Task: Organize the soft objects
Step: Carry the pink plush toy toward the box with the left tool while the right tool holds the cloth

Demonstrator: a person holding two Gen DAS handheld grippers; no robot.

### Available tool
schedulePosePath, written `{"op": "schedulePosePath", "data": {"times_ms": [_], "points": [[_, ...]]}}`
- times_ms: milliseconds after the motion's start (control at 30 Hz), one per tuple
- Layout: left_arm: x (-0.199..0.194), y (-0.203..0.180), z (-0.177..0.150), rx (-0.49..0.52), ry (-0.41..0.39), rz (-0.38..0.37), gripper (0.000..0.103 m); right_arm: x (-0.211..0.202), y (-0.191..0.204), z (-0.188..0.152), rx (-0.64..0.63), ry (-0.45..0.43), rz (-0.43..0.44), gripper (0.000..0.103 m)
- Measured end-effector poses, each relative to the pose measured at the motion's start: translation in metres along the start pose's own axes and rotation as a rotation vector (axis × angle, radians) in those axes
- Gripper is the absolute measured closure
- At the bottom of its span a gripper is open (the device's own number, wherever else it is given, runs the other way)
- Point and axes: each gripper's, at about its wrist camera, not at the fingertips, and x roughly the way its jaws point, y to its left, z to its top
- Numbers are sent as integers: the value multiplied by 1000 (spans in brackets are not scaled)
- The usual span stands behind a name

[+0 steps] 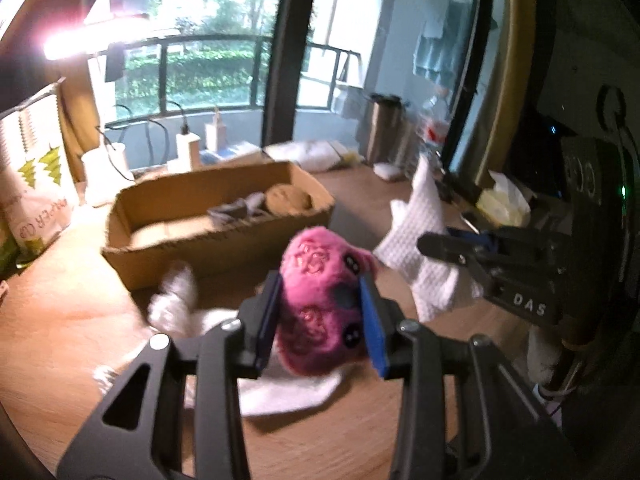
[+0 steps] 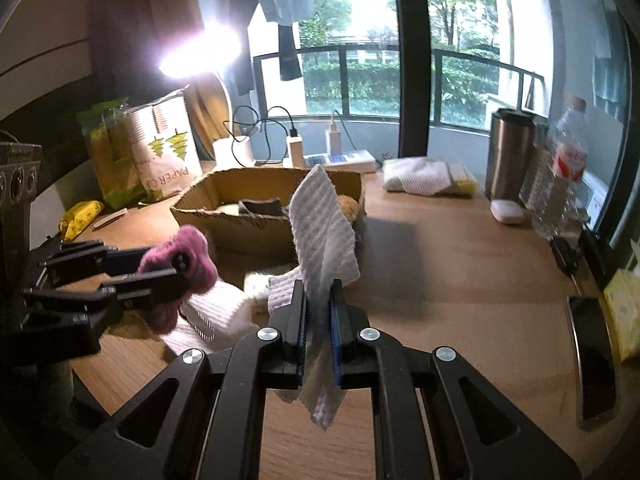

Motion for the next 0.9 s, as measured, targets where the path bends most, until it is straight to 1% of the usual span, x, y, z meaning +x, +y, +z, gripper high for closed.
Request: {"op": "schedulePosePath", "data": {"times_ms": [267, 533, 667, 900], "points": [[-21, 35, 20, -40, -75, 42, 64, 6, 17, 28, -41, -25, 11, 92], [-33, 57, 45, -51, -152, 72, 64, 12, 25, 57, -71, -60, 19, 92], [-36, 68, 59, -54, -188, 85, 64, 16, 25, 71, -81, -78, 21, 92], [-31, 82, 78, -61, -226, 98, 64, 28, 25, 91, -98, -98, 24, 92]]}}
